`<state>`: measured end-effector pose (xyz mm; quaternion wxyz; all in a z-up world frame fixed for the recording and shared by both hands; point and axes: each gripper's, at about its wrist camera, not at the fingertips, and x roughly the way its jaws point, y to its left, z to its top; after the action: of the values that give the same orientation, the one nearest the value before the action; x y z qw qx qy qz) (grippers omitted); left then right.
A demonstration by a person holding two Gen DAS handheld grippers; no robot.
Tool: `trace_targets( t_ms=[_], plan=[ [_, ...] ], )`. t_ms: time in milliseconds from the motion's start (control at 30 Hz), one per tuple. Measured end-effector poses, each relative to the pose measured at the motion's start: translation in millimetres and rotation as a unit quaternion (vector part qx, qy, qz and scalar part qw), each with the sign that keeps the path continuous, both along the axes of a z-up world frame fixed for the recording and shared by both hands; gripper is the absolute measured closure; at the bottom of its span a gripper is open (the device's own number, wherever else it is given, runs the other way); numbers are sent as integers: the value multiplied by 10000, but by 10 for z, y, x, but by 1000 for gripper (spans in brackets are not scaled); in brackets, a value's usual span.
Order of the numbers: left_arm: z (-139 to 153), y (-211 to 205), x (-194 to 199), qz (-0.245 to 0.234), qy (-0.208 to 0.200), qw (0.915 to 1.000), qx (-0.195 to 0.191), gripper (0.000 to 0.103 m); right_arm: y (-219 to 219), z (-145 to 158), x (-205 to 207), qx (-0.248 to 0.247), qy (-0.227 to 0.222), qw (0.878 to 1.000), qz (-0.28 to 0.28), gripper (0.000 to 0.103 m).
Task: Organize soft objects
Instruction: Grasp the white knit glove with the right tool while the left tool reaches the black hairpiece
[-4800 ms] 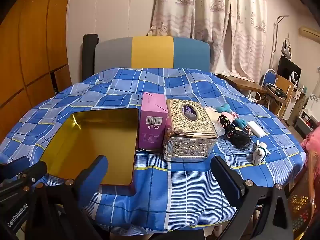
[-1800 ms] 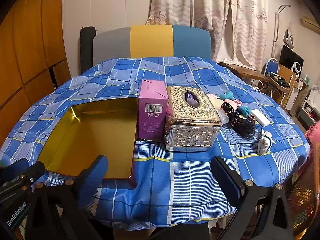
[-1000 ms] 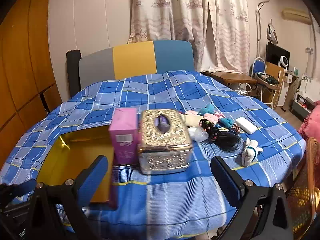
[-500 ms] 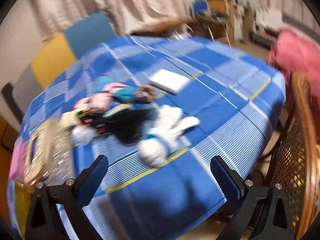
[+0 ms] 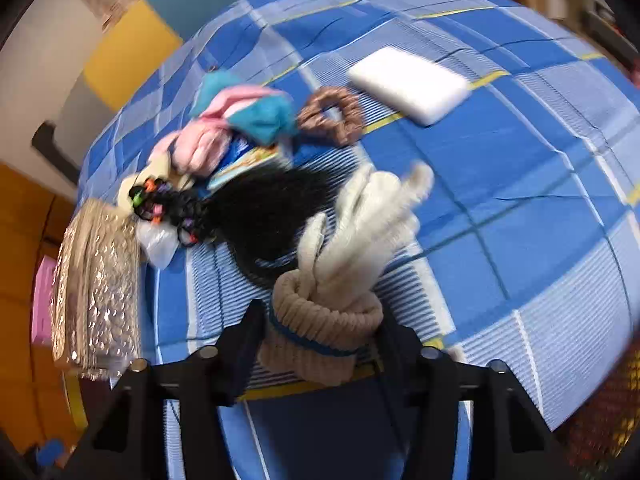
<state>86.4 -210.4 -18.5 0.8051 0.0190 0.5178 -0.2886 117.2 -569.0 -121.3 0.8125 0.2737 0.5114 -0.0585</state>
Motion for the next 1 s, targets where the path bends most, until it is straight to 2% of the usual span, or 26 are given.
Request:
trace_targets(
  t_ms=[100,200,267,333,433,500,567,600,667,700,733,800,900,1000],
  plan=[
    [34,-141,47,119,-176,9997,-112,63,-155,98,-33,-95,-170,9998,5,55],
    [44,-305,144,52,-218,9993,-306,63,-409,187,-109,-138,-531,9977,-394,56],
    [-7,-452,263,-6,60,9987,-498,63,-546,178,-188,-52,-694,9952,-682,56],
    [-126,-609,414,16,679,9936,-907,63,-677,125,-260,381,-692,9919,-992,55],
    [-317,-860,562,131,1227,9873,-1003,63,-767,84,-288,936,-783,9869,-1054,55],
    [-416,-985,613,275,1380,9831,-1175,63,-785,117,-295,927,-833,9869,-1023,55],
    [-468,-1177,658,189,1334,9821,-1317,62,-790,154,-278,900,-948,9862,-1020,55],
    [-500,-1282,689,118,1375,9815,-1324,59,-803,180,-289,930,-1027,9852,-1007,55],
    [-564,-1426,766,162,1447,9803,-1334,41,-827,232,-332,1026,-1134,9830,-1018,54],
    [-610,-1471,824,320,1497,9786,-1374,26,-850,249,-348,1064,-1190,9816,-1046,54],
    [-644,-1494,876,476,1485,9769,-1462,19,-858,251,-353,1079,-1228,9806,-1084,54],
    [-660,-1558,976,676,1300,9782,-1474,19,-908,280,-391,1137,-1300,9780,-1169,53],
    [-660,-1692,1091,912,749,9842,-1319,19,-953,278,-408,1236,-1345,9751,-1255,53],
    [-739,-1858,1222,1005,561,9869,-1126,19,-943,265,-403,1388,-1357,9734,-1219,53]
  ],
)
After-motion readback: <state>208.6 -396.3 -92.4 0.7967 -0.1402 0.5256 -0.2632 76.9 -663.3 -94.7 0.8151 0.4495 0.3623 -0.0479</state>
